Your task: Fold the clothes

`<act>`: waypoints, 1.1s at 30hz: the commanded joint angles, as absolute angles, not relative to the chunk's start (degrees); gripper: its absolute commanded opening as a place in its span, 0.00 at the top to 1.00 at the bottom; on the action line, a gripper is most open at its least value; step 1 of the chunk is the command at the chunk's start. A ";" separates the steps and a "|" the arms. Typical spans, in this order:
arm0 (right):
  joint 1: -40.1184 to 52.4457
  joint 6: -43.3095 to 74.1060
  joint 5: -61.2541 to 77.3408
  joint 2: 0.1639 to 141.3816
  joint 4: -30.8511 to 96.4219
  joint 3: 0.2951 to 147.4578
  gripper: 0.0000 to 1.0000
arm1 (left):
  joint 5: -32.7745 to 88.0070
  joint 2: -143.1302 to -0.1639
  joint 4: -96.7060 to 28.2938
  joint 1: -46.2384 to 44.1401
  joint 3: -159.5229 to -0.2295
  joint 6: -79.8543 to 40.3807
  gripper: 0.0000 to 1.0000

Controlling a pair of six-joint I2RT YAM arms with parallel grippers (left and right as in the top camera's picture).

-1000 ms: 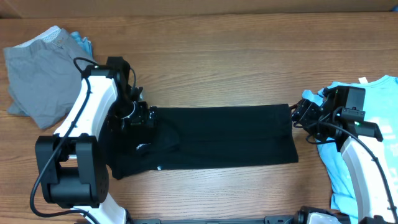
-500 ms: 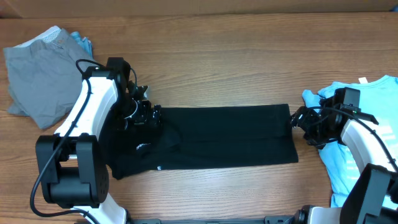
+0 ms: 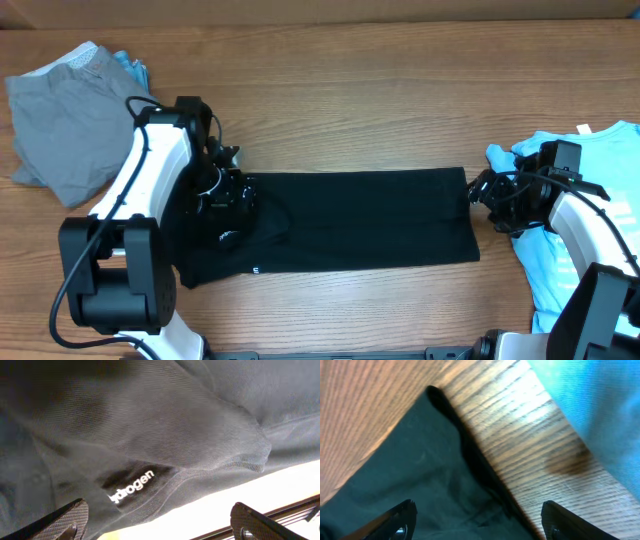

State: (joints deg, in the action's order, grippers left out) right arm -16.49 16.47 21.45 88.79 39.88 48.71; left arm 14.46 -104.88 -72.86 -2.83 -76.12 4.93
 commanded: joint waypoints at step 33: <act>-16.58 16.49 26.52 86.46 39.68 50.02 0.17 | 9.61 -103.37 -69.73 -5.80 -63.79 -1.37 0.34</act>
State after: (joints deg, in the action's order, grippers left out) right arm -16.49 16.49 25.41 87.96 40.03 48.71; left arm 8.95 -104.88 -69.65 -5.91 -64.01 -0.38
